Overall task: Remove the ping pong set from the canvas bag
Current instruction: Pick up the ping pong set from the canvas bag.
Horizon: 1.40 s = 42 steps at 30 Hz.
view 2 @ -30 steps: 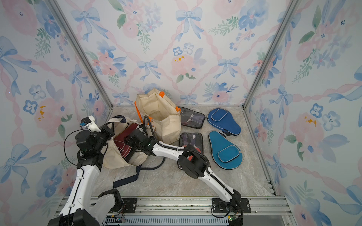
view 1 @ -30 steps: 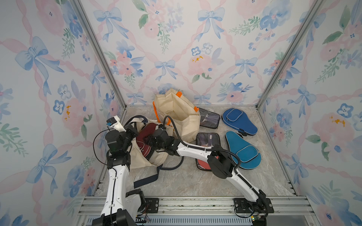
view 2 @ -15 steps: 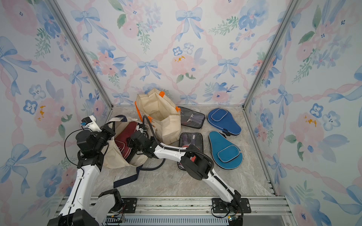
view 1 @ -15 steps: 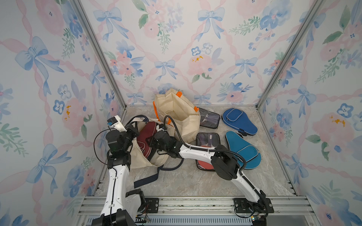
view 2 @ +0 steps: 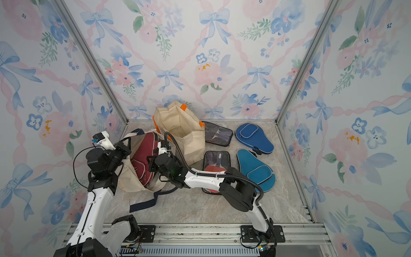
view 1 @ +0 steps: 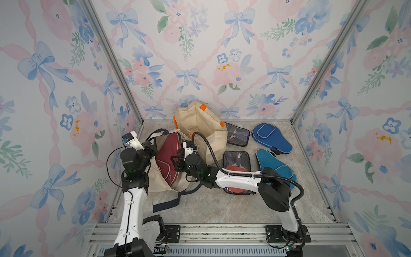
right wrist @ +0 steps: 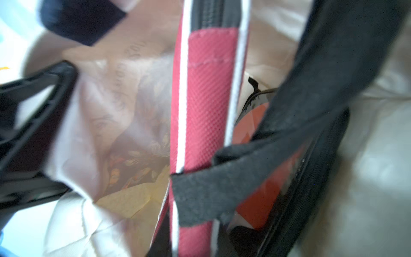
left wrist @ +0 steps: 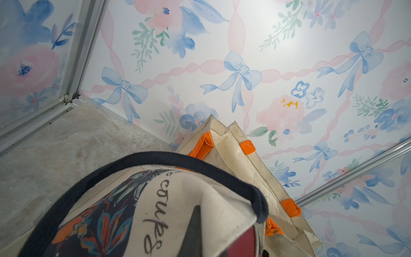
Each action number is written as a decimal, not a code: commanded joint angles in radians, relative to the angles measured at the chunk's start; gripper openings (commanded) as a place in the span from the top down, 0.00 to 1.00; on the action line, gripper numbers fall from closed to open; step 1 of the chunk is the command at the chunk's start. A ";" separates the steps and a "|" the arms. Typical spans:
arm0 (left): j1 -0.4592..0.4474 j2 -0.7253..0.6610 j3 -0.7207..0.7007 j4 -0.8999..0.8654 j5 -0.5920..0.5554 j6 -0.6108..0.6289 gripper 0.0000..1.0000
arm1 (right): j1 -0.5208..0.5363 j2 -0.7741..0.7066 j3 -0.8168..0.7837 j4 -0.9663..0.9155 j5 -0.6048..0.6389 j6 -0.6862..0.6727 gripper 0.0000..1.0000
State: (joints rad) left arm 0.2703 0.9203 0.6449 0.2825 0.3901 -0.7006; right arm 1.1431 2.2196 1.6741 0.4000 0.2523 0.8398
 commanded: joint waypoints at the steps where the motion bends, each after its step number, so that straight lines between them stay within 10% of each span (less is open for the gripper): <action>1: 0.003 -0.007 0.004 0.049 -0.003 0.007 1.00 | 0.012 -0.111 -0.041 0.205 0.093 -0.138 0.95; 23: 0.015 -0.003 0.006 0.037 -0.025 0.023 1.00 | 0.004 -0.469 -0.431 0.328 0.166 -0.207 0.96; 42: 0.021 -0.013 0.020 0.018 -0.042 0.040 1.00 | -0.210 -0.901 -0.796 -0.008 0.043 -0.036 0.97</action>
State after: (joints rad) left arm 0.2848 0.9249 0.6449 0.2825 0.3676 -0.6819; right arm 0.9668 1.3624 0.8948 0.3981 0.3260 0.7609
